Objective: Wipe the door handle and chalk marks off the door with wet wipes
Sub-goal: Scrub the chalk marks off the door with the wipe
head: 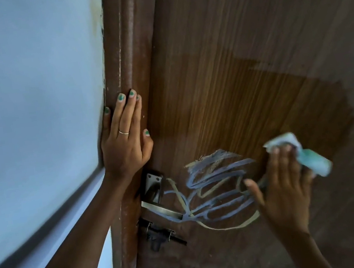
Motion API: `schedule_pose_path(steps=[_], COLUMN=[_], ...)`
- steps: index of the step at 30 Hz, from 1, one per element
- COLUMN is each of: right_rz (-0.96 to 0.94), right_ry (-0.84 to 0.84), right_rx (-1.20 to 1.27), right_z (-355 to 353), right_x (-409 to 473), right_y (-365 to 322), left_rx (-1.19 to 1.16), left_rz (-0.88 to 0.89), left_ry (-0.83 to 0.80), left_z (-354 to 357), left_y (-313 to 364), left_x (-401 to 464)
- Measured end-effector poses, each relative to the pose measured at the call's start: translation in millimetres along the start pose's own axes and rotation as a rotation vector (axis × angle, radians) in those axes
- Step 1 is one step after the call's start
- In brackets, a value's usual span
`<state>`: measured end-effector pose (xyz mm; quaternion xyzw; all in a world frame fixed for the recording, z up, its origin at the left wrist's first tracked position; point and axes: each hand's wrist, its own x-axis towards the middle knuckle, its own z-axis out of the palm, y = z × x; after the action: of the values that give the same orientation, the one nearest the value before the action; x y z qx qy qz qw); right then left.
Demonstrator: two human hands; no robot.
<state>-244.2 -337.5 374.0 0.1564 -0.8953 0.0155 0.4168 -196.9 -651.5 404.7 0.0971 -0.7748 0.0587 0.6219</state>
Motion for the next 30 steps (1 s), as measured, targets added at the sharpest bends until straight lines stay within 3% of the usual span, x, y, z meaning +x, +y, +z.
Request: schedule_pose_path(steps=[5, 12, 19, 21, 26, 28, 30], right_rz=[0.103, -0.042, 0.052, 0.083, 0.021, -0.041, -0.085], right_ry=[0.006, -0.418, 0.031, 0.005, -0.378, -0.371, -0.218], right_rx=[0.142, 0.147, 0.144, 0.16, 0.143, 0.147, 0.162], right_z=[-1, 48, 16, 19, 58, 57, 49], right_x=[-8, -110, -24, -30, -120, -117, -90], right_y=[4, -1, 10, 7, 3, 7, 8], left_rx=[-0.009, -0.039, -0.032, -0.034, -0.034, -0.041, -0.044], left_rz=[-0.001, 0.001, -0.004, -0.004, -0.001, -0.002, -0.009], left_ry=[0.012, 0.03, 0.044, 0.043, 0.036, 0.035, 0.036], left_z=[1, 2, 5, 5, 4, 4, 5], left_y=[0, -1, -1, -1, 0, 0, 0], left_x=[0, -1, -3, -3, -3, -3, -3])
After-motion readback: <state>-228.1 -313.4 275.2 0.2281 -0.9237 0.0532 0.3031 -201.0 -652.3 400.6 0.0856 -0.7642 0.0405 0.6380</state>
